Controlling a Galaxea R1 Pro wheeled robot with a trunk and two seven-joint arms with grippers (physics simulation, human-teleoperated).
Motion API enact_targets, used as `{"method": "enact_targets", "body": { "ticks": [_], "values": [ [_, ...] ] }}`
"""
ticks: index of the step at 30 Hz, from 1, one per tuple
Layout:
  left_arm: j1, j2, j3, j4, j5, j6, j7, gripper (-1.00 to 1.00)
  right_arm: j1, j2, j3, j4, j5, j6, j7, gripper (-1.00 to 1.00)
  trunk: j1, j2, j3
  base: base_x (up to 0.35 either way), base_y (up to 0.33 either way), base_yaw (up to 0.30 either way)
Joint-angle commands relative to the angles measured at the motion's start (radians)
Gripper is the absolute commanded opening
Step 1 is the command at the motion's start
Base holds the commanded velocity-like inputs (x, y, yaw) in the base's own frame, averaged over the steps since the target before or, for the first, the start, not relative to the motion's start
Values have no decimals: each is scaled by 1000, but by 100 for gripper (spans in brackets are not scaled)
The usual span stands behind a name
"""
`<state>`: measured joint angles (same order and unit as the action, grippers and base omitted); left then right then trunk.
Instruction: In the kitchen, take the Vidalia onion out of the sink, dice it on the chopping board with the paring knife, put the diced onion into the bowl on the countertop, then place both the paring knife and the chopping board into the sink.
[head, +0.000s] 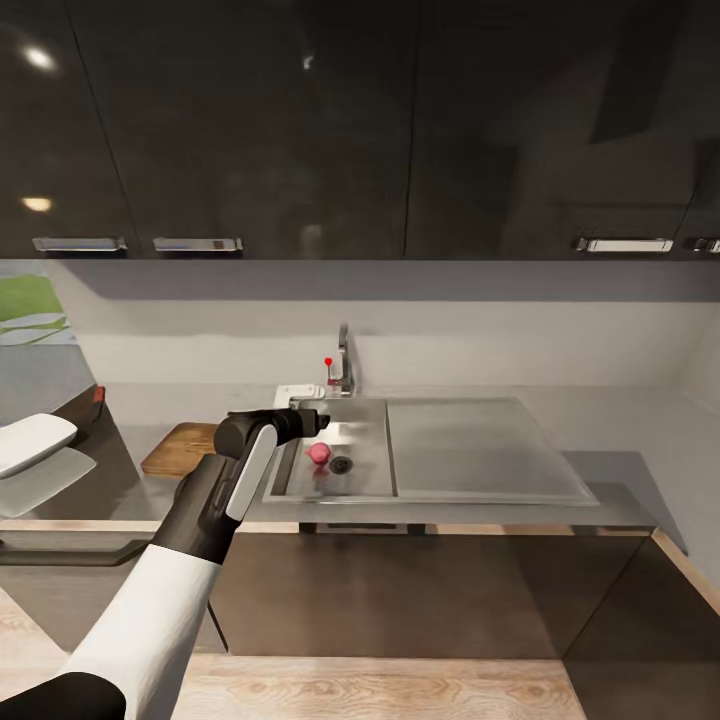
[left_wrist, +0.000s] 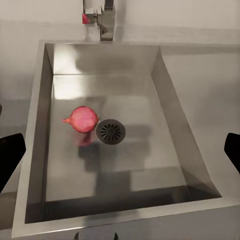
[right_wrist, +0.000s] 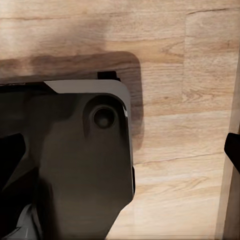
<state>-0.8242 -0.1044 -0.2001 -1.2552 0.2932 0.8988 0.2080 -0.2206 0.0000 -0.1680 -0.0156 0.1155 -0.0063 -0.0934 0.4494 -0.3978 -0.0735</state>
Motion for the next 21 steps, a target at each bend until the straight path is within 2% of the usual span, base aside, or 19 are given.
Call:
{"method": "enact_targets", "body": {
  "ticks": [1, 7, 17, 21],
  "values": [
    [-1, 0, -1, 0, 10, 3, 10, 100, 0, 0, -9, 0, 10, 1, -2, 100, 1, -2, -2, 0, 0, 0],
    [-1, 0, -1, 22, 10, 3, 9, 100, 1, 0, -8, 0, 10, 4, 0, 100, 1, -2, -2, 45, -20, 0],
    [-1, -1, -1, 62, 10, 0, 8, 100, 1, 3, -8, 0, 10, 5, -8, 100, 1, -2, -14, 265, -156, 0],
    [-1, -1, -2, 80, 10, -23, 8, 100, 1, 3, -8, 0, 10, 5, -8, 100, 1, -2, -20, 282, -172, 0]
  ]
}}
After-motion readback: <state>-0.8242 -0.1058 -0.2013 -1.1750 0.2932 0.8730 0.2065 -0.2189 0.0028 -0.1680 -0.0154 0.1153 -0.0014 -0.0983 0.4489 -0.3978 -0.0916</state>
